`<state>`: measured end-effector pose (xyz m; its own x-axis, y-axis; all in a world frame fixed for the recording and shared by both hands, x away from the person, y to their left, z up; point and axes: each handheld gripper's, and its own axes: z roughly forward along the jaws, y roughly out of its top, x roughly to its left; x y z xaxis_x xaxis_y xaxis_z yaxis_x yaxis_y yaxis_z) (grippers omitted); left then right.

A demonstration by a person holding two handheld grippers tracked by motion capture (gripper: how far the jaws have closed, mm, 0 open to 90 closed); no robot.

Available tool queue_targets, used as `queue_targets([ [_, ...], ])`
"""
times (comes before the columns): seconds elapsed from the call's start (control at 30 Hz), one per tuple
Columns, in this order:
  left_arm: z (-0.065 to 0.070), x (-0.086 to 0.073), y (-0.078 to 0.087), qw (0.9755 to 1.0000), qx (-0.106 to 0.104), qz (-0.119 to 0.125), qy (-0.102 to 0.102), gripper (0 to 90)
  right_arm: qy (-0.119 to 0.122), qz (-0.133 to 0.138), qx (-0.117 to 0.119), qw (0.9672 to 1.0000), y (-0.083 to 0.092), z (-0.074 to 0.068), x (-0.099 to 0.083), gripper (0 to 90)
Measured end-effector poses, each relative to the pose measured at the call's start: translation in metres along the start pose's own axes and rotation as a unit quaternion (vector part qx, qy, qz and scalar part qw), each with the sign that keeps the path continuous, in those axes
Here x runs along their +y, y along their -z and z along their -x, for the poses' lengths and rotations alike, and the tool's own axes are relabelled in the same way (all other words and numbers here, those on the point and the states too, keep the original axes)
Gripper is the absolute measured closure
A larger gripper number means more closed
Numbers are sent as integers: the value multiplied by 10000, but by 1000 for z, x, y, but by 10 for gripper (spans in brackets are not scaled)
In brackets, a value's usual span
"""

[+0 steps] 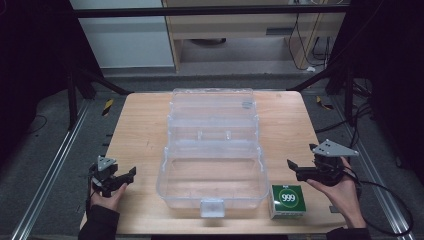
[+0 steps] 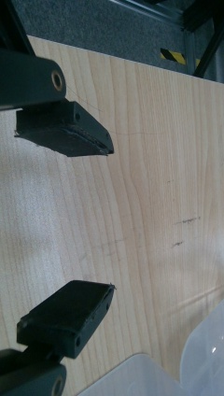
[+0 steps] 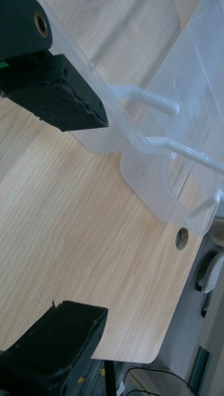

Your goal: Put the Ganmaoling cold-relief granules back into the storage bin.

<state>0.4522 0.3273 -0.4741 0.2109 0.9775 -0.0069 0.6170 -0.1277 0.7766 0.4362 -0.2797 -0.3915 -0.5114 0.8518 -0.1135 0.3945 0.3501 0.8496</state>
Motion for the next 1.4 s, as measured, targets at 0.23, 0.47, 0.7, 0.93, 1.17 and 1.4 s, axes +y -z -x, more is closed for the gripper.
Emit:
queue_targets([
  [0.23, 1, 0, -1, 10000, -29, -36, -72, 245, 332, -124, 176, 9992, 4, -5, 12, 75],
  [0.47, 3, 0, -2, 9999, -47, -90, -133, 239, 799, -411, 460, 9949, 8, -15, 19, 59],
  [0.7, 3, 0, -3, 9998, -54, -113, -158, 238, 1221, -736, 700, 9873, 12, -24, 27, 45],
  [0.93, 4, 0, -3, 9998, -60, -125, -173, 237, 1595, -1040, 927, 9773, 13, -31, 32, 39],
  [1.17, 4, 0, -3, 9997, -73, -137, -204, 235, 1968, -1458, 1252, 9614, 12, -39, 34, 38],
  [1.4, 5, -1, -3, 9996, -72, -147, -234, 232, 2161, -1884, 1506, 9461, 9, -45, 29, 29],
])
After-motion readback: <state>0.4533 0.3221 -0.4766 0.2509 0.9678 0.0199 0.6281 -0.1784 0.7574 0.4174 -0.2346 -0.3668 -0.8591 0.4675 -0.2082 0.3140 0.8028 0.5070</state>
